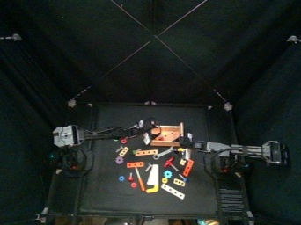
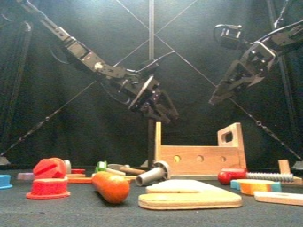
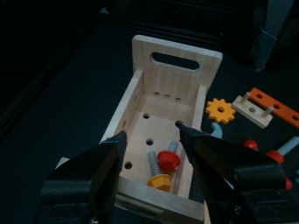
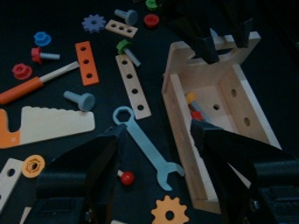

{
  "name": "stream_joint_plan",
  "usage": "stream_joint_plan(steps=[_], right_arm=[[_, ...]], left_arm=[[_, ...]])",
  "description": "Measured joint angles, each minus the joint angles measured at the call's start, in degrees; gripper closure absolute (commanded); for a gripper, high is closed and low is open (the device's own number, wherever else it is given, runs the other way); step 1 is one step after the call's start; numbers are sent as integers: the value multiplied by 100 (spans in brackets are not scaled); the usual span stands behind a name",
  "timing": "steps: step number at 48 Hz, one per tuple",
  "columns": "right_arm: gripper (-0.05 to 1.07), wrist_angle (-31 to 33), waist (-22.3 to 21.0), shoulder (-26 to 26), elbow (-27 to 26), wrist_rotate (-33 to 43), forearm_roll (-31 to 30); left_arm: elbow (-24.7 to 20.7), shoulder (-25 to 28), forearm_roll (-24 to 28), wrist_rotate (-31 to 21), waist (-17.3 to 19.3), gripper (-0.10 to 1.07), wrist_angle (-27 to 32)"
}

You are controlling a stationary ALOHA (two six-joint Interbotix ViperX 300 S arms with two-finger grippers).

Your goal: Grab green screw

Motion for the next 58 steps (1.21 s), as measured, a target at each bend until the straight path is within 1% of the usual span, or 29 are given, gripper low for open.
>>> stream_joint_plan(steps=[16, 21, 27, 30, 35, 38, 46, 51, 58], right_arm=[[10, 0, -35, 0, 0, 0, -53], [10, 0, -35, 0, 0, 0, -35], [10, 0, -35, 9, 9, 0, 18], [10, 0, -35, 18, 9, 9, 44], [10, 0, -35, 18, 9, 9, 70], [10, 0, -35, 18, 9, 9, 70], [10, 0, -35, 53, 9, 9, 167], [10, 0, -35, 88, 35, 9, 202], [10, 0, -35, 176, 35, 9, 211]], left_arm=[[53, -26, 9, 0, 0, 10, 0], [176, -185, 62, 0, 0, 10, 18], [536, -527, 229, 0, -35, 10, 158], [905, -817, 334, 9, -132, 10, 308], [1441, -1310, 396, -9, -334, 10, 527], [1758, -1617, 404, 0, -527, 10, 650], [2355, -2197, 439, 18, -879, 10, 809], [2672, -2329, 457, -18, -905, 10, 835], [2918, -2303, 431, -18, -905, 10, 844]])
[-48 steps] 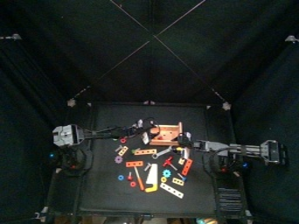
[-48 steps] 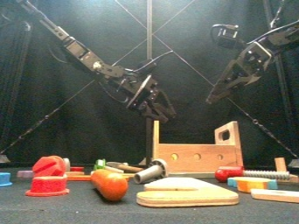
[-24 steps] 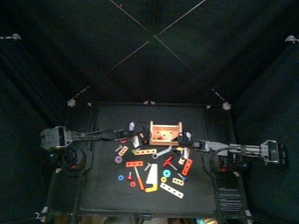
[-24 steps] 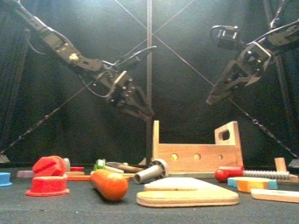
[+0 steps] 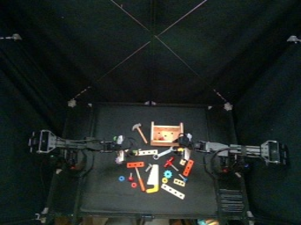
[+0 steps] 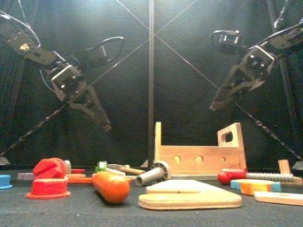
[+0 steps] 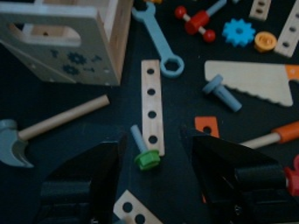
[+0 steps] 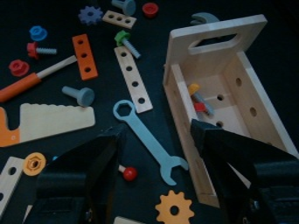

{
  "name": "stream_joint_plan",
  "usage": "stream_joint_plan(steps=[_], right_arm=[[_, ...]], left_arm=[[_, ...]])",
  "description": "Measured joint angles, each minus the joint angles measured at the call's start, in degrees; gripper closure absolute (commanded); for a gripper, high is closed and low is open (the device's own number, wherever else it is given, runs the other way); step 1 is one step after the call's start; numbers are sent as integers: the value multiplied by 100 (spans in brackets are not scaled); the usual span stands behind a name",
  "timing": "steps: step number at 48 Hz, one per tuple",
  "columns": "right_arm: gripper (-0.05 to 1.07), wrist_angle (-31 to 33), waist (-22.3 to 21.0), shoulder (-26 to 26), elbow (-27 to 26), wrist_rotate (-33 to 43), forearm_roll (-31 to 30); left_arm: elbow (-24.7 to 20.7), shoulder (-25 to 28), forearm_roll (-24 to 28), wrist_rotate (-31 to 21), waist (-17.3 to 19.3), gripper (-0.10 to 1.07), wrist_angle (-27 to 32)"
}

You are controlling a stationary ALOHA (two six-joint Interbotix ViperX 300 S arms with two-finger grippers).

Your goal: Grab green screw

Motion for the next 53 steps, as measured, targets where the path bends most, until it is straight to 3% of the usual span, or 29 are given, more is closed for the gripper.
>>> stream_joint_plan(steps=[15, 27, 53], right_arm=[[10, 0, 0, 105, 0, 0, 9], [10, 0, 0, 105, 0, 0, 0], [10, 0, 0, 114, 0, 0, 0]], left_arm=[[-9, 686, -325, -18, 0, 9, 0], [-264, 1292, -378, 0, 0, 9, 193], [-457, 1635, -378, -9, -9, 10, 255]])
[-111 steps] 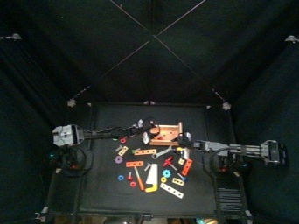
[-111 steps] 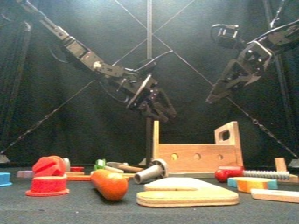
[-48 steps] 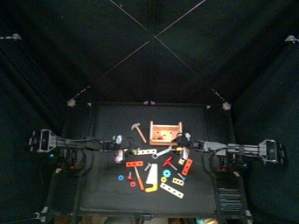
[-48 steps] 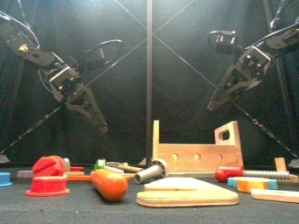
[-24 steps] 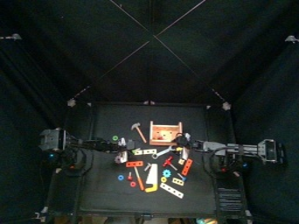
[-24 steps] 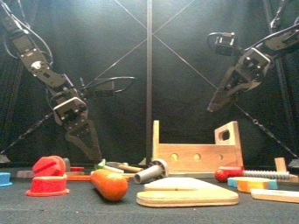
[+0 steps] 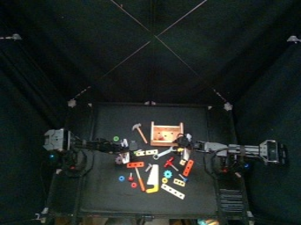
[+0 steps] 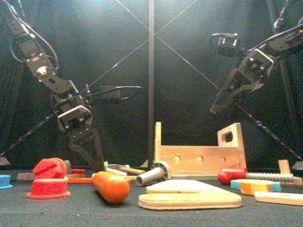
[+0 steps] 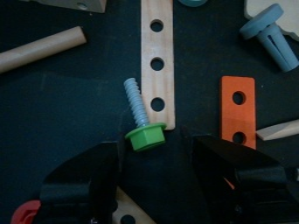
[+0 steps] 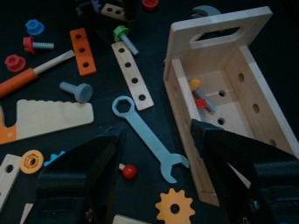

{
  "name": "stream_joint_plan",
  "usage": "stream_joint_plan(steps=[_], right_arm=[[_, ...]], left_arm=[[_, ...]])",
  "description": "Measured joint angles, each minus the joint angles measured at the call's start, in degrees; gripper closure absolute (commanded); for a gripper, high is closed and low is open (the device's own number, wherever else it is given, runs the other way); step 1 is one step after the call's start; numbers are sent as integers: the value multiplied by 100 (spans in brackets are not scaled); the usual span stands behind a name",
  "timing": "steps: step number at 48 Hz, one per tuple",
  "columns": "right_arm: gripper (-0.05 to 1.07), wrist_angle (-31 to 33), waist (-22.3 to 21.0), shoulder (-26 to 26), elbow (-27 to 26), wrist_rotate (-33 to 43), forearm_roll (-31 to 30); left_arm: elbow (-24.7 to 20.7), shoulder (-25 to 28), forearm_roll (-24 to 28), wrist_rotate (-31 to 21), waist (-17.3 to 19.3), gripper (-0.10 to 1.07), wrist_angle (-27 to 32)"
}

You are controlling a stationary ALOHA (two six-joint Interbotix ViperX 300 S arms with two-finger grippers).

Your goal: Grab green screw

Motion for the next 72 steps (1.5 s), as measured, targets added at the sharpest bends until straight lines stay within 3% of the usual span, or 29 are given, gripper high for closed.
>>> stream_joint_plan(steps=[33, 55, 72], right_arm=[[10, 0, 0, 0, 18, 0, 9], [10, 0, 0, 0, 18, 0, 9], [10, 0, 0, 0, 18, 0, 9]], left_arm=[[-193, 264, -62, -18, 132, 13, -26], [-202, 220, -62, 18, 149, 43, 202], [-185, -255, -70, 0, 79, 45, 527]])
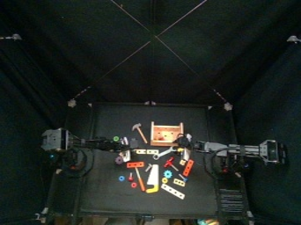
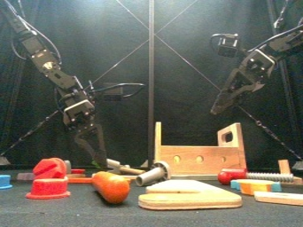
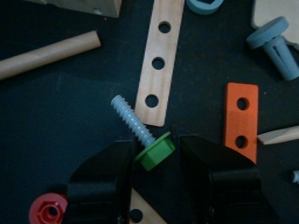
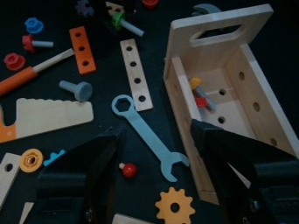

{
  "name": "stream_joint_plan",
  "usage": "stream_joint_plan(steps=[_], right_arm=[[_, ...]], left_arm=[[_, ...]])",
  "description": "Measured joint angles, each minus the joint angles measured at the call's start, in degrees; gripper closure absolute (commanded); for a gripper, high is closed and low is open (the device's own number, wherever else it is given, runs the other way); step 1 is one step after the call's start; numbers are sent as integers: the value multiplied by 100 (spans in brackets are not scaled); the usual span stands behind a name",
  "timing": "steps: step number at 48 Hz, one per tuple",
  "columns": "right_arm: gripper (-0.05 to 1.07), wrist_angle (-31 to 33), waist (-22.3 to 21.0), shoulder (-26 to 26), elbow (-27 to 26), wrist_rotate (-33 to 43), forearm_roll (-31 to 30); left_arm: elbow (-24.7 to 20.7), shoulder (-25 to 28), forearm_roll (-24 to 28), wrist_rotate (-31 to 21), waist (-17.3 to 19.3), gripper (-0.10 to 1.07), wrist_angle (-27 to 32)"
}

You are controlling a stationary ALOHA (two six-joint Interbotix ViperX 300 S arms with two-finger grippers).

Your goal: Grab green screw

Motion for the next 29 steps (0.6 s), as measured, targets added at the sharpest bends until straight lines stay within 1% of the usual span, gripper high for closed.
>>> stream_joint_plan(steps=[29], right_arm=[[10, 0, -9, 18, 0, 0, -70]], left_arm=[[9, -35, 0, -18, -9, 45, -26]])
